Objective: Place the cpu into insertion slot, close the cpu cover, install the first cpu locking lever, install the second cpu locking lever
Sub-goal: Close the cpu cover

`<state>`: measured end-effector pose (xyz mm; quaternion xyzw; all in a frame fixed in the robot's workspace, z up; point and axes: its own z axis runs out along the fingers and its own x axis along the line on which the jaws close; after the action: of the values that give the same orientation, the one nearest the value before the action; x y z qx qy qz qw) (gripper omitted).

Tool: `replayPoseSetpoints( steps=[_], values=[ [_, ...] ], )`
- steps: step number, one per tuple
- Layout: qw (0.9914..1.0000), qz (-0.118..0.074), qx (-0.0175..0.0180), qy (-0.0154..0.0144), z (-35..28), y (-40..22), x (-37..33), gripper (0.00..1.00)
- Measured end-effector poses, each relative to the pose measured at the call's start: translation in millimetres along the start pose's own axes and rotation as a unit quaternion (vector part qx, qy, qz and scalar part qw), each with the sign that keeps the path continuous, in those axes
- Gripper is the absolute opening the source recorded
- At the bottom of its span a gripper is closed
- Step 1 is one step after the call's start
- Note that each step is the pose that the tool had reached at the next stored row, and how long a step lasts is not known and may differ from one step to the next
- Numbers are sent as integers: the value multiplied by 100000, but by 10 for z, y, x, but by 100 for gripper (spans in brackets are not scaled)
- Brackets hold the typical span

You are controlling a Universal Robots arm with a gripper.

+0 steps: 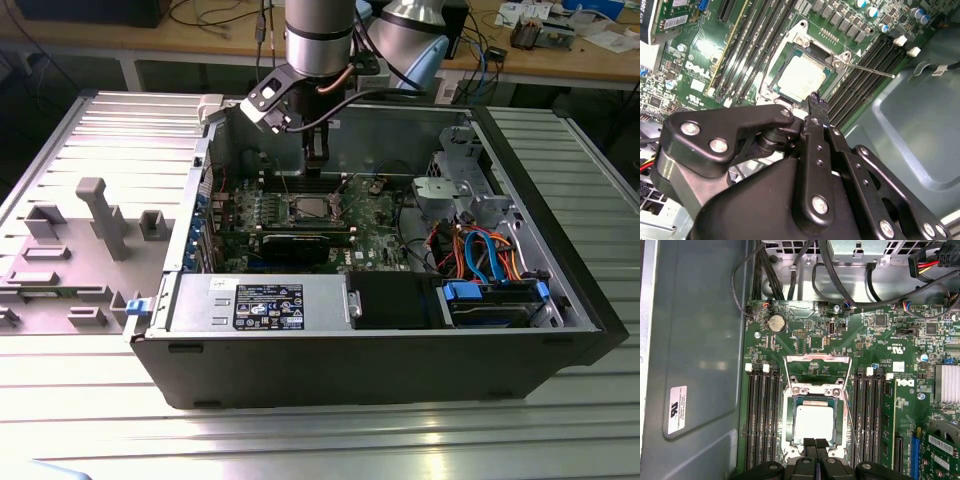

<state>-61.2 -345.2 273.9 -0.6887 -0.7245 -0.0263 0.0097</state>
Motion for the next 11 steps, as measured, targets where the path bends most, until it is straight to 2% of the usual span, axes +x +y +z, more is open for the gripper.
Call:
replayPoseSetpoints(
  steps=[11],
  values=[
    [100000,-8,-3,5,1,10,0,11]
  ],
)
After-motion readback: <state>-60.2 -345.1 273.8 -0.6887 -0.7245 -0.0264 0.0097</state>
